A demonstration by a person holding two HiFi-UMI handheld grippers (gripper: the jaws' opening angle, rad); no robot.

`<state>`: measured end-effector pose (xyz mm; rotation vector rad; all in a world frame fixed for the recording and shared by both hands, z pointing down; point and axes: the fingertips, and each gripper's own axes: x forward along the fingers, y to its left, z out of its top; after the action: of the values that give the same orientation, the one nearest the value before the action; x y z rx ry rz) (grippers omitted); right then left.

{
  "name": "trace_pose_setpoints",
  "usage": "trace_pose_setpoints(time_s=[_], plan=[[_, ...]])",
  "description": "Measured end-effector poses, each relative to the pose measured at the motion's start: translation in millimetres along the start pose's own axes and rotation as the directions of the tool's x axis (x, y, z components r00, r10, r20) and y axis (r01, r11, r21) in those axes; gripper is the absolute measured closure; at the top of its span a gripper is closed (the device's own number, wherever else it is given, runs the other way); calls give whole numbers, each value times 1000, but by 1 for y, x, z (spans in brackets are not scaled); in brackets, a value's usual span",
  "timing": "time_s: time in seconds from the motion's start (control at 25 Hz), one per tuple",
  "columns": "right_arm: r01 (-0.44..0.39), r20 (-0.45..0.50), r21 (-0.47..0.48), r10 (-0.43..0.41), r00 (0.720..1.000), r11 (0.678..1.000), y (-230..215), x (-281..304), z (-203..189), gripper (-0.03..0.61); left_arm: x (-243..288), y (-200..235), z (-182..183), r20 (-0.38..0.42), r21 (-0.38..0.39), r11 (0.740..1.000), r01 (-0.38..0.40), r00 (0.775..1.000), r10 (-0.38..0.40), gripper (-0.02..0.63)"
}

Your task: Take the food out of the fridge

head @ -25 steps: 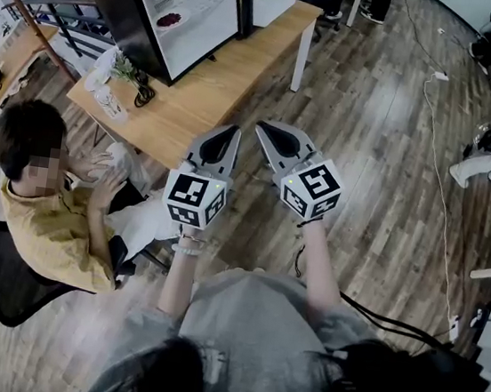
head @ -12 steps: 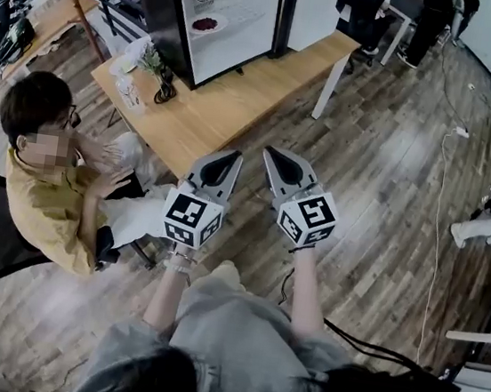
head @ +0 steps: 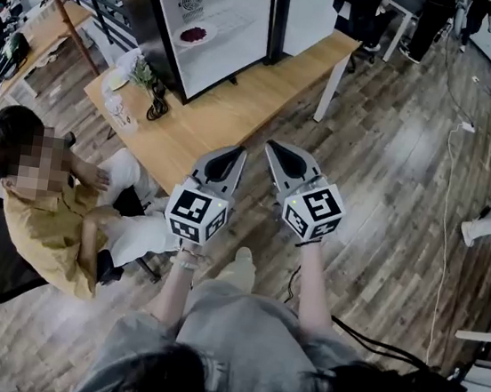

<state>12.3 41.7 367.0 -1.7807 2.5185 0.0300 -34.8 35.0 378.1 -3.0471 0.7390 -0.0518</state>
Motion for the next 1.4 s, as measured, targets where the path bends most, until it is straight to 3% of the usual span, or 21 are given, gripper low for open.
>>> trace_pose_setpoints(time_s=[0.44,0.88,1.08,1.4], plan=[[-55,-33,-23,54,998,998,-51,67,6,569,62,54,13,55,-49,998,-43,997,46,606],[-145,-27,14,146,989,989,-50,128,-6,569,62,110,2,23,-48,988,-149,988,151,606],[-181,-36,21,181,983,983,-62,148,-8,569,77,122,2,19,-37,988,-151,988,152,606],[-273,-55,11,273,960,962,-89,190,-12,569,110,158,-7,8,-65,969,-239,971,240,606]])
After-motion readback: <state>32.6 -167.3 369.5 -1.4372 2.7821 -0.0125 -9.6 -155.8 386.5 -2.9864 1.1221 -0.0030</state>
